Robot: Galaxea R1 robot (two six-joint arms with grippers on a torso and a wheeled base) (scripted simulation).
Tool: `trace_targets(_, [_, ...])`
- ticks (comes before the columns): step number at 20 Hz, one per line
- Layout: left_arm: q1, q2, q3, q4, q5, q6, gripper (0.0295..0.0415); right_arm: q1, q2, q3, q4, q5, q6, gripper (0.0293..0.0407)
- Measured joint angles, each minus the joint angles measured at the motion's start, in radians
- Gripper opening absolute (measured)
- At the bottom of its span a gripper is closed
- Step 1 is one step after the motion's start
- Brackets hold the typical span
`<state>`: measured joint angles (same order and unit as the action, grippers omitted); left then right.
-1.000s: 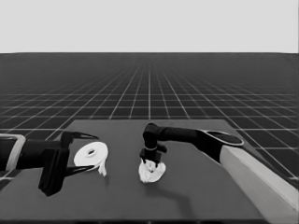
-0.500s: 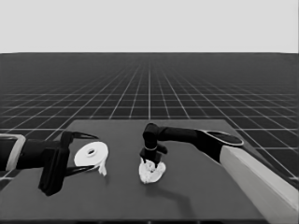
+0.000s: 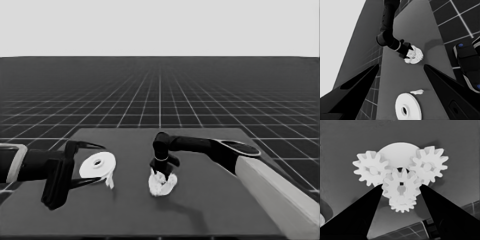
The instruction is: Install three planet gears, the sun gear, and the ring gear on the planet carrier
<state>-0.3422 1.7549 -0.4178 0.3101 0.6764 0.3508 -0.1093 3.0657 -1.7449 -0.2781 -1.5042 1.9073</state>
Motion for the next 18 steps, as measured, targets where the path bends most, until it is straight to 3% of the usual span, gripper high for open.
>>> trace_targets(18, [0.000, 0.000, 0.000, 0.000, 0.000, 0.000, 0.0385, 0.000, 0.000, 0.000, 0.000, 0.000, 0.188, 0.0309])
